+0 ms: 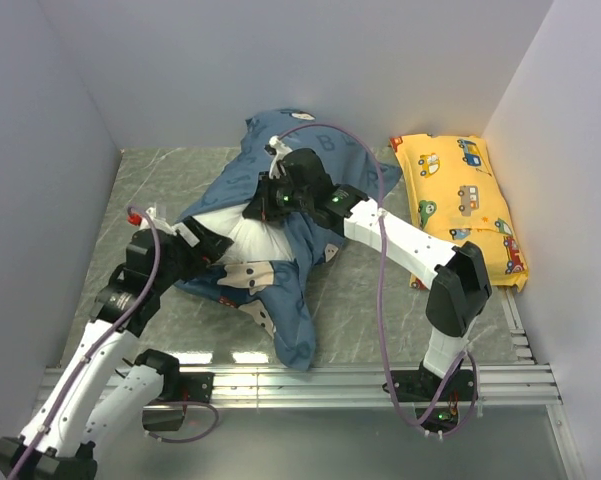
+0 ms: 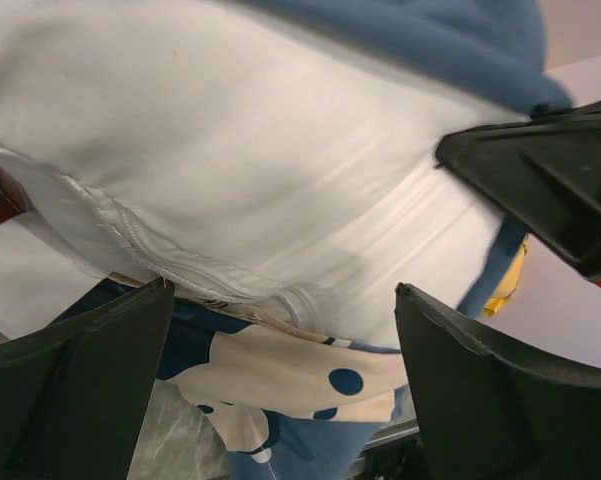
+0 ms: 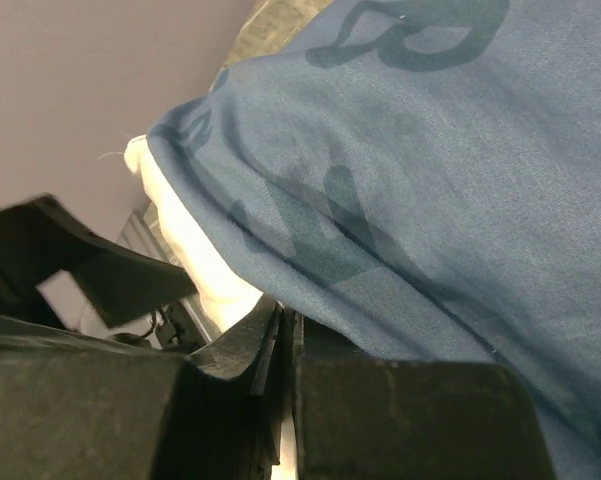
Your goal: Remove the pillowcase from the pillow
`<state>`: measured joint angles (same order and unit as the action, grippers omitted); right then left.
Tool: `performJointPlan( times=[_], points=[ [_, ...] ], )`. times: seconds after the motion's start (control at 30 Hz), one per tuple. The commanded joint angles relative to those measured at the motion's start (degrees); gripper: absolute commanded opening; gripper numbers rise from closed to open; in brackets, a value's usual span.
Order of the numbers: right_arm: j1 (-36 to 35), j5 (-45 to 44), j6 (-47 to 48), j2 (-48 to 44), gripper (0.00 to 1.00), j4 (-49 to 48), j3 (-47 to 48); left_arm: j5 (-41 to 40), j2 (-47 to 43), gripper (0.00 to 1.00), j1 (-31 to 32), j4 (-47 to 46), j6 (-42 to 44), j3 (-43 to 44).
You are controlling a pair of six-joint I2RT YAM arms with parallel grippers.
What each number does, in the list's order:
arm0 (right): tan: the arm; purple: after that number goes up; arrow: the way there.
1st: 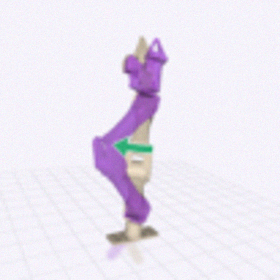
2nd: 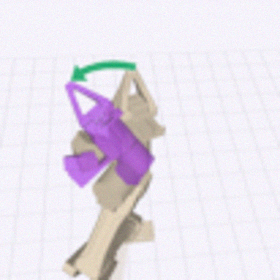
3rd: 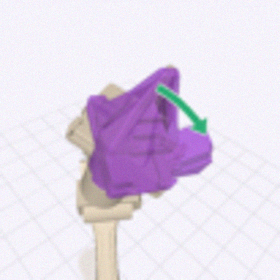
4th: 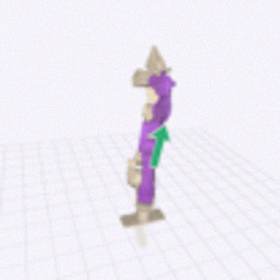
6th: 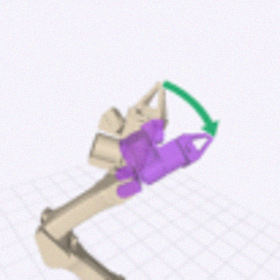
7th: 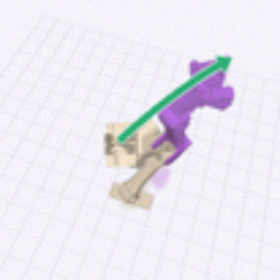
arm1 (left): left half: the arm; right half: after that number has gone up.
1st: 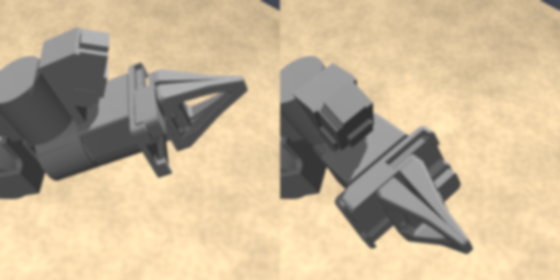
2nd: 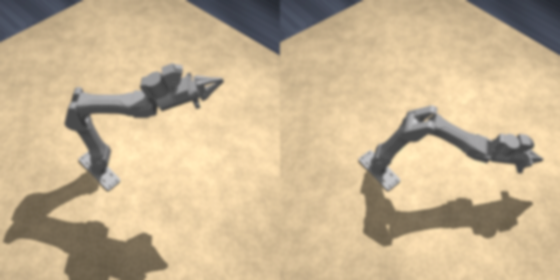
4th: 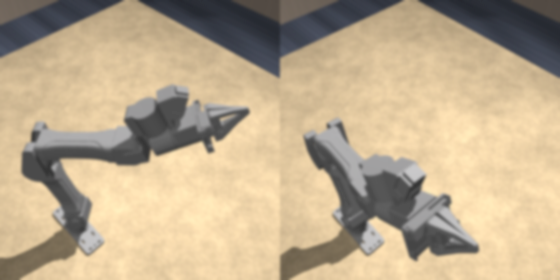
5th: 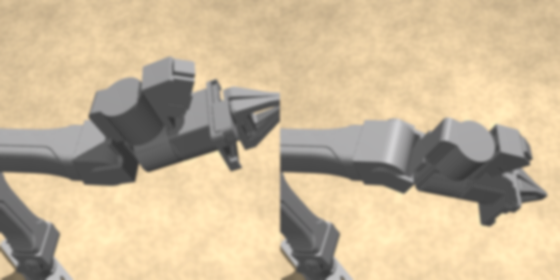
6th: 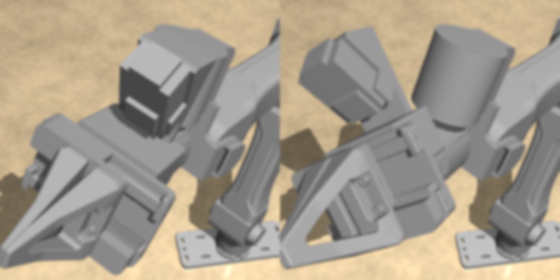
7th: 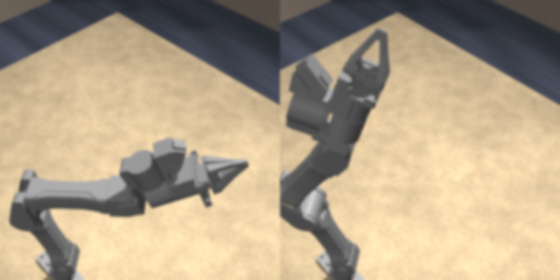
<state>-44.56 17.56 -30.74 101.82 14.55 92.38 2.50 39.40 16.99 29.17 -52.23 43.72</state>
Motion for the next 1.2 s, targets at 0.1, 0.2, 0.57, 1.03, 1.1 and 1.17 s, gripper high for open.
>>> performJointPlan(
  times=[0.1, 0.2, 0.57, 1.03, 1.1, 1.17],
  points=[
    [-1.15, -2.62, -0.37, -0.39, 0.00, -6.81, 7.11, -7.24, 5.77, 0.99, 6.73, -2.97, -5.77, -0.39],
    [-1.32, -1.66, -1.16, -0.92, 0.00, -7.86, 6.59, -11.02, 8.58, 0.99, 7.53, -5.68, -8.59, -1.53],
    [-3.52, 0.63, -0.38, -5.32, 0.00, -8.48, 0.26, -16.38, 15.27, 0.00, 8.93, -13.26, -13.51, 1.71],
    [-12.39, -24.05, 4.20, -27.36, 0.74, 2.69, -21.57, -22.72, 13.43, 0.00, 10.60, -9.66, -14.75, 5.84],
    [-15.89, -28.36, 2.80, -30.87, 0.74, 1.29, -26.96, -22.72, 13.16, 0.00, 10.78, -9.39, -14.31, 6.90],
    [-18.54, -30.65, 0.70, -32.21, 0.75, 0.23, -34.09, -22.72, 12.99, 0.00, 11.04, -8.87, -14.04, 8.13]
  ],
)
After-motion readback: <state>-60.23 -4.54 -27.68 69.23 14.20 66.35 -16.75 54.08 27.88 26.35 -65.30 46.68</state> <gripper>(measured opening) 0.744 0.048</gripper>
